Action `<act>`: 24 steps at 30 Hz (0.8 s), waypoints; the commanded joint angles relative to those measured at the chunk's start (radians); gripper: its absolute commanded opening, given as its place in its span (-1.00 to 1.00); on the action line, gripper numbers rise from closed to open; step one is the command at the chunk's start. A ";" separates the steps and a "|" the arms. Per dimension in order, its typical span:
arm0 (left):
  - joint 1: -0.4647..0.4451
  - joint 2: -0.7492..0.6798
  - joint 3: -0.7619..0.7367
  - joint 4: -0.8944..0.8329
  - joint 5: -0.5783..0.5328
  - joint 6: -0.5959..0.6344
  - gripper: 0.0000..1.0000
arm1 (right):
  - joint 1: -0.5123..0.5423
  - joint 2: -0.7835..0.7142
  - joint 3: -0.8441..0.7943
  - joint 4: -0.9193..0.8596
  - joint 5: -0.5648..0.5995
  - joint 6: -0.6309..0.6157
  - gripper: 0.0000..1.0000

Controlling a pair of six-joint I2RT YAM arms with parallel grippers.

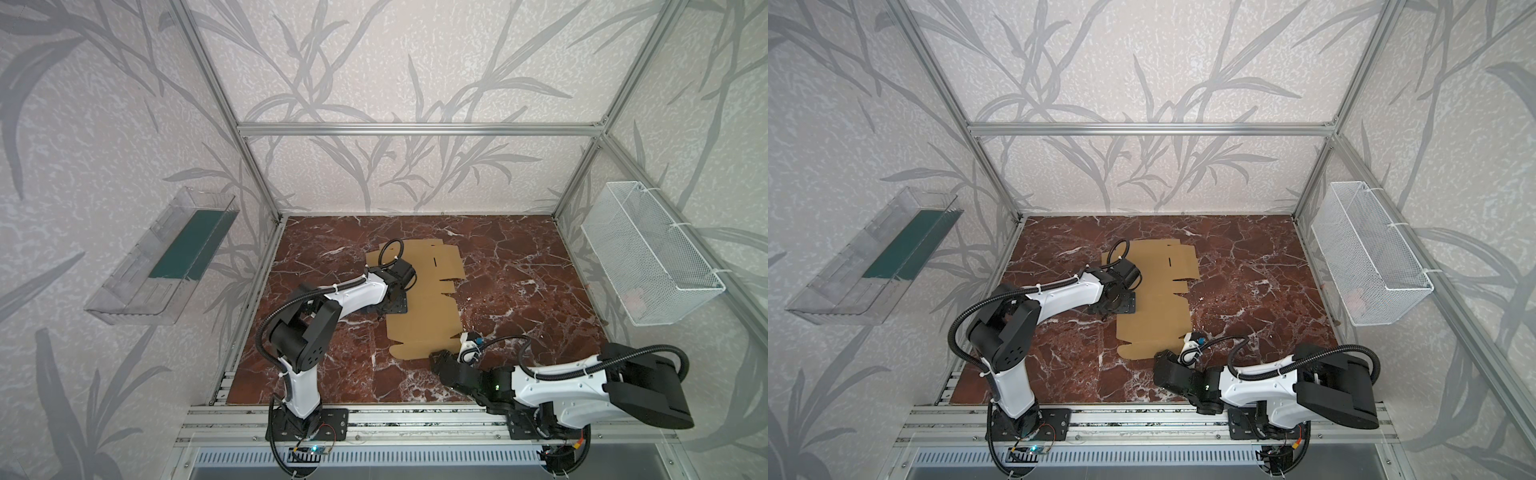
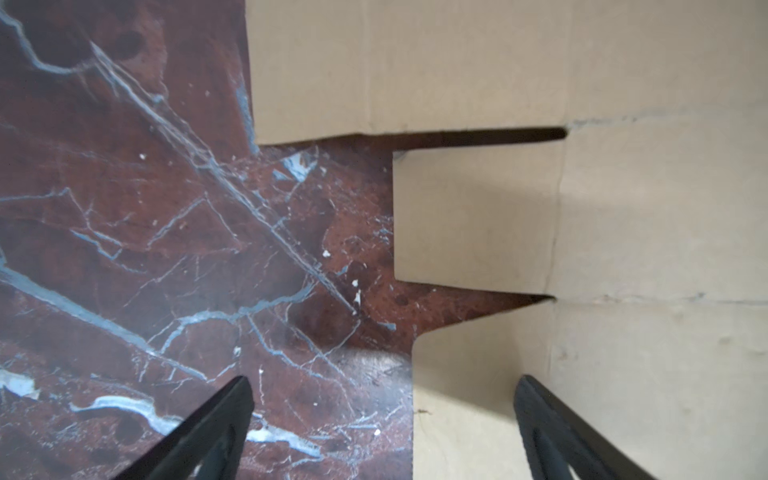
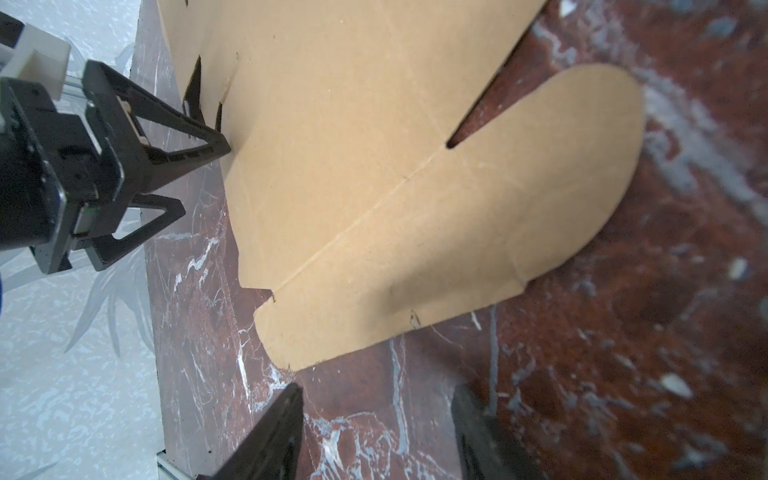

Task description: Fold the paper box

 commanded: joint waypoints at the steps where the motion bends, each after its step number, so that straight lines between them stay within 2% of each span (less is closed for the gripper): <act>1: -0.008 0.010 -0.004 -0.030 -0.034 -0.037 0.99 | -0.011 -0.004 -0.016 -0.004 0.019 0.012 0.13; 15: -0.033 0.017 -0.091 0.015 -0.013 -0.086 0.98 | -0.078 -0.010 -0.048 0.018 0.004 -0.002 0.02; 24: -0.036 -0.005 -0.126 0.031 0.007 -0.102 0.98 | -0.085 -0.049 -0.070 0.074 0.069 -0.083 -0.14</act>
